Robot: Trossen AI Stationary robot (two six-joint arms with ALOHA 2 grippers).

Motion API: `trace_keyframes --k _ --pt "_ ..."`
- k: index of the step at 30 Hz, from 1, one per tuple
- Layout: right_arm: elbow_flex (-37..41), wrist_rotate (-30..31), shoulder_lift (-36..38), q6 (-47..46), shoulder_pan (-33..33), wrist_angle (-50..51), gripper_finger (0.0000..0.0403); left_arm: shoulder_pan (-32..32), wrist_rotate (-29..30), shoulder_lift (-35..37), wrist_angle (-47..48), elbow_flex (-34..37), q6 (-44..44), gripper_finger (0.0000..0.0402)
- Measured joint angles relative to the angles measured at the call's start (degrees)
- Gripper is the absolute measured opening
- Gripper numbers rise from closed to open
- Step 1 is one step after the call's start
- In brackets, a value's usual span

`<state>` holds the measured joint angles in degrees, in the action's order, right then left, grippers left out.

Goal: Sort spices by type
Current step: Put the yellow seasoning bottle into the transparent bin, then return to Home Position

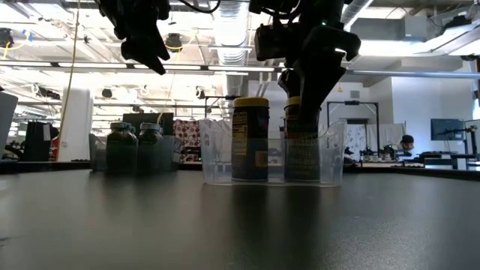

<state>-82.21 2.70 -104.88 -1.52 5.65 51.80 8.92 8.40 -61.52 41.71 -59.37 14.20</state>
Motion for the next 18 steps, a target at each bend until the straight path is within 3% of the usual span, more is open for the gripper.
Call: trace_keyframes --k 12,18 --pt "-4.3 0.0 2.7 0.0 0.0 4.4 0.0297 0.0 0.0 0.0 0.0 0.0 0.0 0.0277" --pt "-4.8 0.0 8.6 0.0 0.0 6.8 0.0297 0.0 0.0 0.0 0.0 0.0 0.0 0.0277"
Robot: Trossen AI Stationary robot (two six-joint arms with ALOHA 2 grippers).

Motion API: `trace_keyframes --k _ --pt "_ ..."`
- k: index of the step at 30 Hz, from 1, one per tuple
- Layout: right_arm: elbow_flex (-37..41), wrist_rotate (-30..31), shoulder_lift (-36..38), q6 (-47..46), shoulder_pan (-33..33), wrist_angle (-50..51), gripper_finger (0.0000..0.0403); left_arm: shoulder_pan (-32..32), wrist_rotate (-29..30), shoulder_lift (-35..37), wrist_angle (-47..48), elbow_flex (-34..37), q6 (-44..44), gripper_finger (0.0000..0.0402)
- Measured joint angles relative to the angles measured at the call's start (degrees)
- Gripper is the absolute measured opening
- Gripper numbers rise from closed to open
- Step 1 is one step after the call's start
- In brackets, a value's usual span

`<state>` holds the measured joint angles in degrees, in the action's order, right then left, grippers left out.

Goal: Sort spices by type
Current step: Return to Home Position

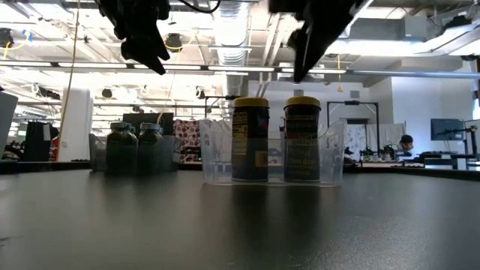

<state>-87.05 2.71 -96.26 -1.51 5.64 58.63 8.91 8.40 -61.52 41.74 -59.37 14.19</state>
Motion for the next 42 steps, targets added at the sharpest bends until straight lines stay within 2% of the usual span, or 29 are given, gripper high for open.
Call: trace_keyframes --k 7,17,22,31,36,38,42 --pt "2.8 0.1 8.7 -1.8 -0.8 -0.5 0.0297 0.0 0.0 0.0 0.0 0.0 0.0 0.0277" --pt "23.1 0.3 21.6 -11.7 -6.4 -8.1 0.0297 0.0 0.0 0.0 0.0 0.0 0.0 0.0277" --pt "29.0 0.3 25.9 -15.0 -8.6 -6.9 0.0297 0.0 0.0 0.0 0.0 0.0 -0.2 0.0277" --pt "30.2 0.4 27.4 -15.2 -9.8 5.5 0.0297 0.0 0.0 0.0 0.0 0.0 0.0 0.0277" --pt "30.2 0.4 27.2 -13.7 -9.0 4.8 0.0297 0.0 0.0 0.0 -0.1 0.0 -0.2 0.0277" --pt "30.3 0.4 27.2 -13.2 -9.0 4.2 0.0297 -0.1 0.0 0.0 -0.3 0.0 -3.5 0.0277" --pt "34.1 0.7 28.7 -12.6 -9.1 -1.1 0.0297 -1.6 0.1 0.3 -0.8 1.1 -6.0 0.0277"
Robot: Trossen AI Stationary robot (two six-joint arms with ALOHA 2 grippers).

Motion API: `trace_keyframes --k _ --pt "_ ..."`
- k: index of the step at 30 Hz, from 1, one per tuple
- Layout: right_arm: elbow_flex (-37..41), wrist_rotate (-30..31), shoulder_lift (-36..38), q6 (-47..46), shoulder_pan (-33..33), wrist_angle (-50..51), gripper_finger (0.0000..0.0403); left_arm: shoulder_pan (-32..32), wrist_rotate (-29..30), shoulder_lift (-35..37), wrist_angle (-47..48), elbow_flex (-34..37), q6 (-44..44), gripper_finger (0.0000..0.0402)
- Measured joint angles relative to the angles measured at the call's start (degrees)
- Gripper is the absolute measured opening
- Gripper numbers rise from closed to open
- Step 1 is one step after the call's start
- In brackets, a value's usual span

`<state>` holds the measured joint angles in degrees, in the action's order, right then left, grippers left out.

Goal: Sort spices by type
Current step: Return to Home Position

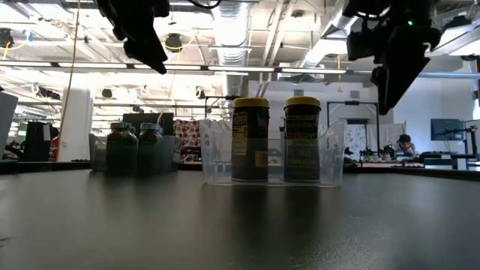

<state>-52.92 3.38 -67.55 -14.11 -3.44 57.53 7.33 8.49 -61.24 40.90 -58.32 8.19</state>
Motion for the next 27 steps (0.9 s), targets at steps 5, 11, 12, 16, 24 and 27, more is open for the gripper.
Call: trace_keyframes --k 5,11,12,16,24,27 --pt "9.6 0.0 5.0 -3.0 0.8 -8.4 0.0297 -3.9 0.8 5.5 -11.6 11.5 0.9 0.0277" --pt "16.8 -0.2 12.5 -8.2 3.6 -11.9 0.0297 -8.5 2.5 16.6 -27.8 27.8 2.0 0.0277" --pt "17.8 -0.2 13.9 -8.3 4.0 -12.8 0.0297 -9.2 3.2 18.6 -29.9 30.1 2.0 0.0277" --pt "20.6 -0.2 18.7 -8.5 4.9 -15.5 0.0297 -10.9 3.9 26.8 -37.6 39.1 -0.4 0.0277" --pt "22.4 -0.2 23.2 -8.5 5.0 -18.2 0.0297 -11.1 4.0 41.2 -51.8 52.5 -4.0 0.0277" --pt "22.4 -0.3 23.5 -8.5 4.9 -18.3 0.0297 -11.1 4.3 45.9 -55.7 56.3 -5.4 0.0277"
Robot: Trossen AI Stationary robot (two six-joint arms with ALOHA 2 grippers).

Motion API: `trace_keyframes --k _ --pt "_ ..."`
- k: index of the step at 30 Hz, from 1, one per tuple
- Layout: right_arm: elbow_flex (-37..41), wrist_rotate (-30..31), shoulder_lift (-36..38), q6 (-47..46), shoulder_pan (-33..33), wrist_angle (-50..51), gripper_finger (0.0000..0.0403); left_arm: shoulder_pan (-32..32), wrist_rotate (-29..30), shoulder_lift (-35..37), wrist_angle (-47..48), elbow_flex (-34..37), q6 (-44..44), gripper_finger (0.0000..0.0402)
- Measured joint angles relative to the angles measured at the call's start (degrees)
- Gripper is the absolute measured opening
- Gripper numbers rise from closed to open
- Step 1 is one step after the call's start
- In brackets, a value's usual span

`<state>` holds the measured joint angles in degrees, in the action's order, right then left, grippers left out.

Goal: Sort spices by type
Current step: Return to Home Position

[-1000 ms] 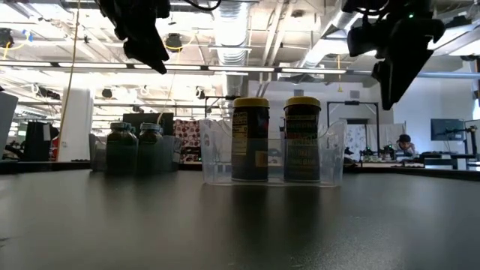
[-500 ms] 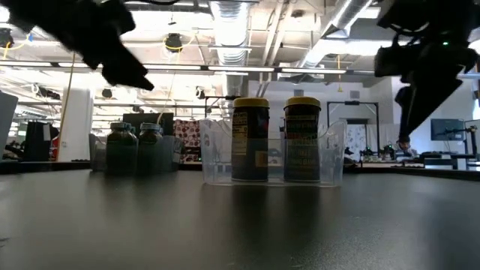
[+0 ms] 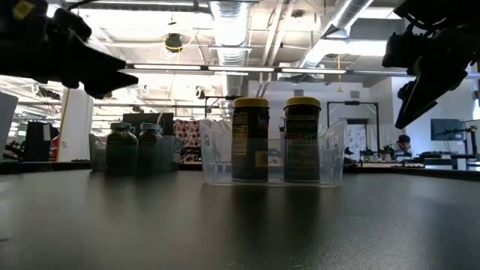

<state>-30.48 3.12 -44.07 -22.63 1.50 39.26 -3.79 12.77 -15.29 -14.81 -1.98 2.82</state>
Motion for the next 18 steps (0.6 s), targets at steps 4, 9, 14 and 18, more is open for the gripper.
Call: trace_keyframes --k 4,9,14,18 --pt "0.0 0.0 0.0 0.0 0.0 0.0 0.0297 0.0 0.1 6.1 -1.8 1.2 -1.5 0.0277" --pt "0.0 0.0 -0.1 0.2 0.0 -0.4 0.0297 0.0 0.0 12.2 -1.5 1.3 -7.7 0.0277" --pt "0.0 0.0 -0.1 0.2 0.0 -0.7 0.0297 0.0 -0.3 15.3 -0.1 1.3 -7.6 0.0277" --pt "0.0 0.0 -0.1 0.2 0.0 -0.7 0.0297 0.0 -1.6 15.1 1.5 1.4 -5.1 0.0277"
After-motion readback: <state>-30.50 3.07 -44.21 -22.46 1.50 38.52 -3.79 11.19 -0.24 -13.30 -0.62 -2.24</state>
